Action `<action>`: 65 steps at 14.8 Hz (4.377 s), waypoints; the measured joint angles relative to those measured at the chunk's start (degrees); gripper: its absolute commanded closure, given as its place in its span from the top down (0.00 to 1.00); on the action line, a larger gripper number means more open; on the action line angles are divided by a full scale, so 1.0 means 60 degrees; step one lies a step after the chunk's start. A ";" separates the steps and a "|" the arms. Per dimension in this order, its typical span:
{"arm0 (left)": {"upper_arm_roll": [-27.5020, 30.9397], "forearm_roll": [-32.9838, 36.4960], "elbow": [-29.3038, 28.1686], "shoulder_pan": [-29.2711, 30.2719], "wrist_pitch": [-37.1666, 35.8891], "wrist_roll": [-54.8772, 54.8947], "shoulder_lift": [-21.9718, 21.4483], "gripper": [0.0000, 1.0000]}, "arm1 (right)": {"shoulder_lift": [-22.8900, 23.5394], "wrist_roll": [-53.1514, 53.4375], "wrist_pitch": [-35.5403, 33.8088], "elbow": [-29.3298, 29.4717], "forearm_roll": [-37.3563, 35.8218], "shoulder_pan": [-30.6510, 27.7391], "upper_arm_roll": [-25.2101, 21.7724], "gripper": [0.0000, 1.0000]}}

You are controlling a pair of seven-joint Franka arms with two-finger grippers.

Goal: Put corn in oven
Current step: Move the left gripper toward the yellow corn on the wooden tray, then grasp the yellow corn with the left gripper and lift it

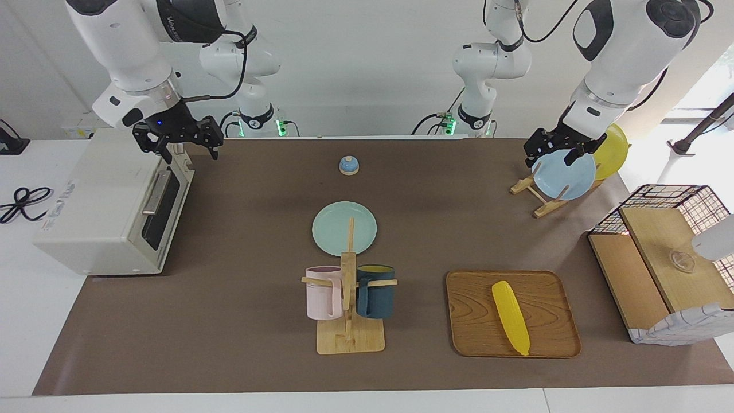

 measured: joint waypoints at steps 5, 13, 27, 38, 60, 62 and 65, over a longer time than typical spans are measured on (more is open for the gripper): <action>0.0020 0.0000 0.0001 0.0003 0.0001 0.0000 -0.0001 1.00 | 0.0000 0.0000 0.0000 0.0002 0.0000 0.0030 0.0004 1.00; 0.0026 0.0000 0.0007 0.0004 0.0250 0.0001 -0.0001 1.00 | -0.0002 -0.0005 0.0244 -0.0202 -0.0041 0.0064 0.0003 0.00; -0.0100 0.0000 0.1601 -0.0230 0.2471 0.0022 0.3727 1.00 | -0.0633 -0.0182 0.3062 -0.3199 -0.1165 -0.1346 -0.0066 0.00; -0.0096 -0.0003 0.3429 -0.0590 0.4528 0.0038 0.6761 1.00 | -0.0607 -0.0707 0.3929 -0.4016 -0.1686 -0.2000 -0.0077 0.00; -0.0089 0.0376 0.4038 -0.0599 0.4812 0.0532 0.7571 0.00 | -0.0448 0.0009 0.4610 -0.4678 -0.0825 -0.1121 0.0127 0.00; -0.0089 0.0376 0.4045 -0.0600 0.4819 0.0532 0.7574 0.00 | -0.0312 0.0010 0.4846 -0.4802 -0.0531 -0.1015 0.0138 0.00; -0.0096 0.0057 0.4082 -0.0601 0.4813 0.0526 0.7554 0.00 | 0.0028 0.0190 0.5193 -0.4918 -0.0270 -0.0864 0.0196 0.00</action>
